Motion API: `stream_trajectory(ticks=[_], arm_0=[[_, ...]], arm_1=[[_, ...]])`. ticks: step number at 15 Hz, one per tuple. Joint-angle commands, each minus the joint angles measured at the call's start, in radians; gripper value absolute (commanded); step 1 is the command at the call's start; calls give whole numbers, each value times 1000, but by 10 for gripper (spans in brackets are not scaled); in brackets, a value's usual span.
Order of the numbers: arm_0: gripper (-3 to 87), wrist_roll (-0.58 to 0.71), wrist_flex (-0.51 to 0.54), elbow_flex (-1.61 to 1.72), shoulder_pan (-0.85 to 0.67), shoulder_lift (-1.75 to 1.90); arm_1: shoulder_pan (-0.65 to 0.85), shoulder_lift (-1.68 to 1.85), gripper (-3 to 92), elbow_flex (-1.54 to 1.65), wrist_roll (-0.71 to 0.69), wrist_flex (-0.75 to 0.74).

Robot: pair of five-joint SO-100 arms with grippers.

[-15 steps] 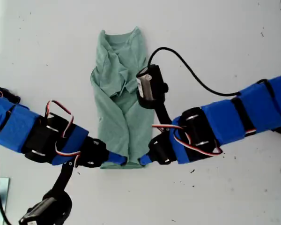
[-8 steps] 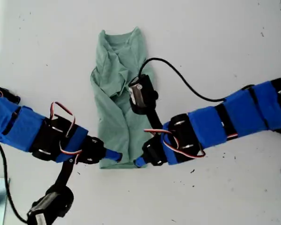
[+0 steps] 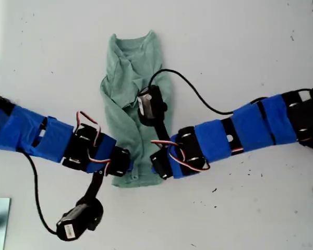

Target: Fold t shirt

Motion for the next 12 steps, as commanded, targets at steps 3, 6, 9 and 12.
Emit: stream_trajectory(ticks=[3, 6, 9, 12], arm_0=[[-3, 35, -32, -94, 74, 15], [-3, 35, -31, -169, 129, 63], [-3, 35, -86, -184, 175, 64], [-3, 37, -153, -184, 190, 58]], arm_1=[[-61, 84, 24, 0, -11, 63], [-124, 282, 24, 0, -43, 106], [-202, 411, 25, 57, 0, 100], [-212, 413, 25, 61, 5, 43]])
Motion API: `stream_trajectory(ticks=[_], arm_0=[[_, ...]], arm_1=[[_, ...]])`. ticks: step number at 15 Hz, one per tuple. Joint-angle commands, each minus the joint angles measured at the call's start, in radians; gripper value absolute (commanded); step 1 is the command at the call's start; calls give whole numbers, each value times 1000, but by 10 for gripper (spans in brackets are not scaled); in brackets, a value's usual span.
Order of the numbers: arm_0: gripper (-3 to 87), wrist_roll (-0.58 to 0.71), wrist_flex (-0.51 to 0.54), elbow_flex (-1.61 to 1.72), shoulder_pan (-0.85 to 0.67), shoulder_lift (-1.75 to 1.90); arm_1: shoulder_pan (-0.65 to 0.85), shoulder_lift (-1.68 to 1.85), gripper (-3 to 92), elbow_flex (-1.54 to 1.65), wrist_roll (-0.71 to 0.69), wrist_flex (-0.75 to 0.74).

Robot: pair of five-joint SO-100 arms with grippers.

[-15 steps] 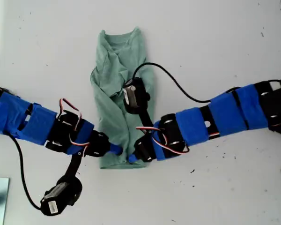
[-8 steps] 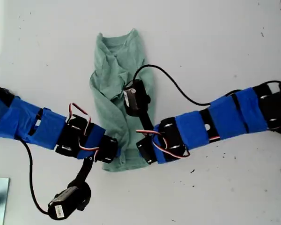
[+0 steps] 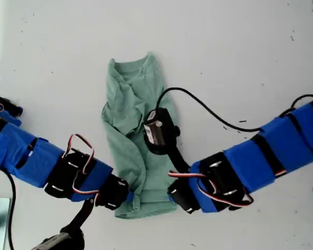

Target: Fold t shirt

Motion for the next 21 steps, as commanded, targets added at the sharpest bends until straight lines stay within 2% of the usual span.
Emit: stream_trajectory(ticks=[1, 4, 7, 11, 16, 17, 18, 20, 21], arm_0=[[-3, 8, -34, -38, 43, 63], [-3, -5, -26, -40, 58, 189], [-3, -6, 63, -43, 57, 339], [-3, 18, 60, -31, 20, 414], [-3, 107, 58, 225, -224, 692], [-1, 117, 44, 279, -264, 733], [107, 147, -25, 347, -282, 795], [291, 170, -170, 560, -360, 994], [311, 179, -193, 666, -436, 1127]], arm_1=[[-25, 98, 25, -8, 9, -34], [2, 179, 25, -11, -25, -48], [21, 276, 25, -14, -58, -54], [69, 319, 25, 28, -107, -78], [316, 393, 25, 91, -253, -133], [357, 388, 27, 107, -247, -147], [387, 383, 136, 107, -273, -173], [462, 410, -19, 121, -307, -230], [523, 457, -13, 164, -235, -235]])
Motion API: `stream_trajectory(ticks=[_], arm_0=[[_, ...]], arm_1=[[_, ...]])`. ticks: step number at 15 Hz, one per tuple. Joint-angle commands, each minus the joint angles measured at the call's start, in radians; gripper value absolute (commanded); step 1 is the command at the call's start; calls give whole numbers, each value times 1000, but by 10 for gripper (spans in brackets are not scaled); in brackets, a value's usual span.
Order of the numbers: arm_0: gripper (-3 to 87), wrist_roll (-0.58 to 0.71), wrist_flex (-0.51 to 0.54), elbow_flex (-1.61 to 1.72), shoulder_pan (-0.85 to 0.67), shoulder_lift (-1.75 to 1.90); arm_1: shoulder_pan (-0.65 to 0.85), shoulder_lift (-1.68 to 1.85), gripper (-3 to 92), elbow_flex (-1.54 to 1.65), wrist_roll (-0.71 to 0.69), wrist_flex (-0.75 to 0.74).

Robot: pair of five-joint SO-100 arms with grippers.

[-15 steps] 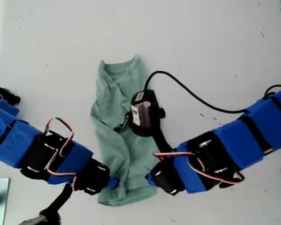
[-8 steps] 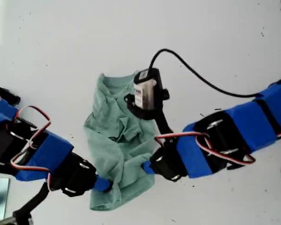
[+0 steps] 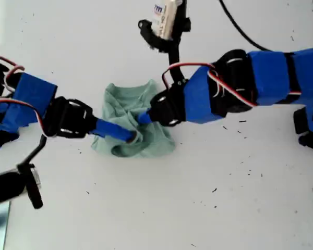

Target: Fold t shirt

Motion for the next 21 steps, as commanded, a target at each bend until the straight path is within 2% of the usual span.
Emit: stream_trajectory(ticks=[1, 3, 5, 7, 10, 11, 12, 13, 14, 15, 17, 19, 21], arm_0=[[308, -6, -43, 207, -189, 347], [292, -60, 25, 463, -314, 686], [294, -101, 117, 655, -365, 917], [281, -144, 129, 785, -339, 1091], [271, -155, 156, 811, -314, 1144], [269, -155, 156, 811, -310, 1144], [267, -155, 153, 811, -305, 1143], [262, -155, 149, 811, -301, 1141], [256, -155, 147, 811, -299, 1138], [255, -155, 146, 813, -296, 1138], [253, -164, 149, 819, -281, 1143], [253, -169, 156, 862, -270, 1187], [250, -173, 181, 913, -256, 1252]], arm_1=[[146, 227, -13, 121, 77, -63], [256, 439, -13, 347, 67, -54], [330, 572, -13, 506, 49, -17], [337, 640, -13, 604, 28, -43], [291, 601, -7, 583, -44, -80], [278, 563, 100, 558, -44, -80], [252, 486, 259, 486, -80, -86], [219, 334, 328, 285, -123, -5], [173, 183, 452, 61, -285, 46], [147, 112, 416, -49, -322, 60], [193, 199, 308, 2, -265, 107], [319, 508, 262, 238, -202, 115], [426, 910, 251, 592, -169, 14]])
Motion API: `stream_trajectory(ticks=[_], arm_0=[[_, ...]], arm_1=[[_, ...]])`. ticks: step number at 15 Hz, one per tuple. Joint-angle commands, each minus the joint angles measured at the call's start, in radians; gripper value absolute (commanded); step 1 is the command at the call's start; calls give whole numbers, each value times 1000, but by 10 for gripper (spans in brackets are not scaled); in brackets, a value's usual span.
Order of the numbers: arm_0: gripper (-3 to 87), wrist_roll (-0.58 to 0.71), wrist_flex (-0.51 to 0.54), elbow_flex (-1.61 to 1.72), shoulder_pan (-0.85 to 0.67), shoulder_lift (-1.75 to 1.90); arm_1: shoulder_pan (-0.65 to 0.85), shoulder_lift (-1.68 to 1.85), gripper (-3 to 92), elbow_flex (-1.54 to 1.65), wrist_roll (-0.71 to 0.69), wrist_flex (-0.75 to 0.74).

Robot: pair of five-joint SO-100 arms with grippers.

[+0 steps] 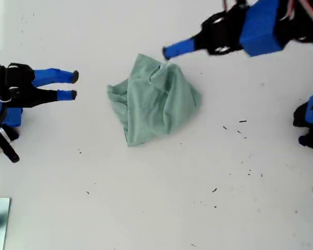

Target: Fold t shirt

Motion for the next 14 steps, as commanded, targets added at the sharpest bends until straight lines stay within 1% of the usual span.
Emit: stream_trajectory(ticks=[1, 2, 3, 4, 5, 6, 7, 8, 9, 10, 11, 12, 14], arm_0=[[246, -25, 38, 23, 40, 61], [226, -28, 67, 48, 54, 109], [206, -40, 98, 72, 74, 143], [153, -54, 110, 101, 97, 141], [126, -54, 95, 138, 124, 141], [114, -52, 94, 169, 143, 141], [120, -40, 92, 207, 150, 147], [123, -25, 54, 252, 163, 150], [127, -37, 51, 284, 175, 150], [130, -21, 117, 284, 169, 147], [140, 118, 123, 278, 161, 152], [143, 137, 120, 282, 158, 152], [143, 138, 120, 281, 156, 153]], arm_1=[[66, 433, 247, 281, 46, -41], [69, 541, 236, 417, 74, -35], [63, 675, 201, 581, 103, -54], [55, 842, 82, 761, 124, -84], [46, 1057, 24, 957, 156, -106], [34, 1308, 23, 1147, 209, -86], [12, 1345, 23, 1230, 279, -2], [-21, 1342, 21, 1324, 334, 18], [-44, 1342, 22, 1408, 382, 49], [-38, 1342, 23, 1503, 462, 100], [-15, 1341, 23, 1594, 549, 143], [-31, 1339, 26, 1600, 325, 126], [-23, 1339, 27, 1598, 247, 129]])
